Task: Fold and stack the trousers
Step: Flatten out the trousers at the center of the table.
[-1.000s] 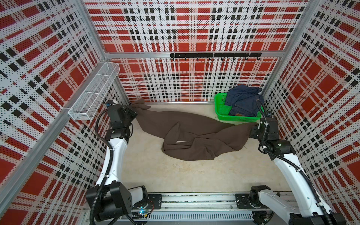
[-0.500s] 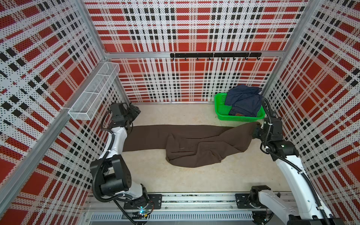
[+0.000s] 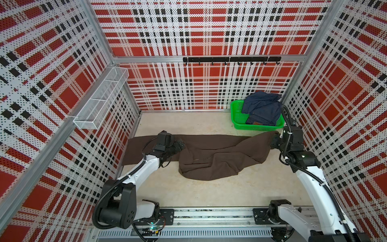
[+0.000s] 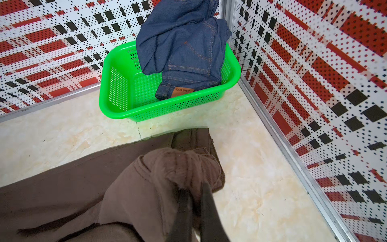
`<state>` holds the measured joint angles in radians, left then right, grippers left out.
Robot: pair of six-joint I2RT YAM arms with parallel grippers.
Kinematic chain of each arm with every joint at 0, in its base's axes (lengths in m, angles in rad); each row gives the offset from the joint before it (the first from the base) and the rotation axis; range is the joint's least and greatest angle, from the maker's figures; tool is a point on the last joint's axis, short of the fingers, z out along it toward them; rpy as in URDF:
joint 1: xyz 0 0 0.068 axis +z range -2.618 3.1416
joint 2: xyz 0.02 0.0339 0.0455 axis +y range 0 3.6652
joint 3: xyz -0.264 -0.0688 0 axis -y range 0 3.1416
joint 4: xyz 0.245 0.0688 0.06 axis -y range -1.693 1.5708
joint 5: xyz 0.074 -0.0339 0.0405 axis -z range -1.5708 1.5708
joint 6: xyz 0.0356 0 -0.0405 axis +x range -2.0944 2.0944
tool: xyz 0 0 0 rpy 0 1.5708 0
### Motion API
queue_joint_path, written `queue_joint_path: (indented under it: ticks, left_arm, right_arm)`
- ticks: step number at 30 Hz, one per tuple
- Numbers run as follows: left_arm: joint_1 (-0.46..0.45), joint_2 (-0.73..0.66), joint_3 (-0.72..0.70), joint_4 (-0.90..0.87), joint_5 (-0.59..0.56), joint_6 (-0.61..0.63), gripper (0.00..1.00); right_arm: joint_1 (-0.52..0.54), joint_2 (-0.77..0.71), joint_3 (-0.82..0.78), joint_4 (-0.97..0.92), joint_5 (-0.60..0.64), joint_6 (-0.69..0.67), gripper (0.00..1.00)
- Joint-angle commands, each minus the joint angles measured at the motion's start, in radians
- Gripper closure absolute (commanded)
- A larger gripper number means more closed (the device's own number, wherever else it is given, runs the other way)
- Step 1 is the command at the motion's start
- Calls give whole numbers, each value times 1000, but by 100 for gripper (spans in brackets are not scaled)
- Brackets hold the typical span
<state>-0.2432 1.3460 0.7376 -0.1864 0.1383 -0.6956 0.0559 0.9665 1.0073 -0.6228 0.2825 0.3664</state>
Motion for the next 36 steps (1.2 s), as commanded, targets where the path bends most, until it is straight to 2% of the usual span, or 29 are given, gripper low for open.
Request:
queue_joint_path:
  ticks: [1,3,7,8,10,13,17,22,25,27,36]
  left_arm:
    - [-56,53,-15,91,-25,-32,8]
    - [-78,100,-13,119,-20,-35,11]
    - [-95,193,8,119,-33,-17,25]
    - [-92,203,11,120,-37,-15,35]
    - [-83,207,24,103,-56,-3,66]
    - [-45,171,73,48,-79,25,99]
    - [101,-5,151,-47,-154,43,100]
    - [379,-195,292,-164,-183,107,100]
    - [516,-216,324,-186,-124,139,100]
    - [577,-211,313,-186,-73,145,100]
    - [772,-227,191,-104,59,111,100]
  right_arm:
    - [-8,-2,-11,58,-2,18,100]
    - [-8,-4,-16,60,-1,20,100]
    - [-8,-8,-19,57,13,18,100]
    - [-8,-11,-21,57,18,19,100]
    - [-8,-14,-19,57,27,17,100]
    - [-9,-8,-16,57,41,18,100]
    - [-17,2,-4,44,82,21,100]
    - [-47,0,-1,38,128,27,100]
    - [-70,10,-3,42,122,38,100]
    - [-73,17,-9,45,116,44,100]
    - [-86,10,-40,51,127,42,100]
